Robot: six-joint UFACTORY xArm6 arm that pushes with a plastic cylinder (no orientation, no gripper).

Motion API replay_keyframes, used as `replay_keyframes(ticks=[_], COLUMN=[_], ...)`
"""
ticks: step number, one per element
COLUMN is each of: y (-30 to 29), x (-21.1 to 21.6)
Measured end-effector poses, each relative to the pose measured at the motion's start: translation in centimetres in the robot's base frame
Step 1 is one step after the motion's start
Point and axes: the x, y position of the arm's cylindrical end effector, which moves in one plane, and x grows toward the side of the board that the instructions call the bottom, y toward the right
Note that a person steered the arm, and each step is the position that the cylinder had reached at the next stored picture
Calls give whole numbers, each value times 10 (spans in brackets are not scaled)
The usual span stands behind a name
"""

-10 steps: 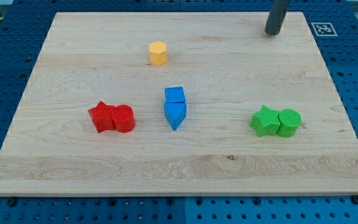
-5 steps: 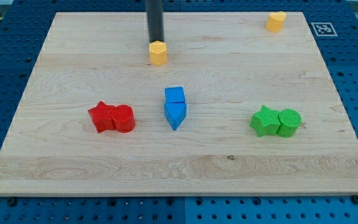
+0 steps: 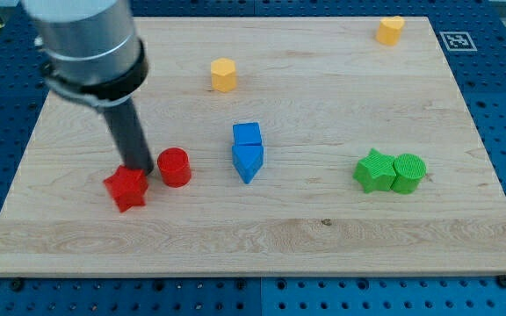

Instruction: Separate the red blocks from each other

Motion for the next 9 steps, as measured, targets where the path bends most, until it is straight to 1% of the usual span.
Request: replay_keyframes(ticks=[1,2,4,5,6,7,9], y=[-8,-7,48,49,49,48,16], x=[20,23,21,51,61,61,61])
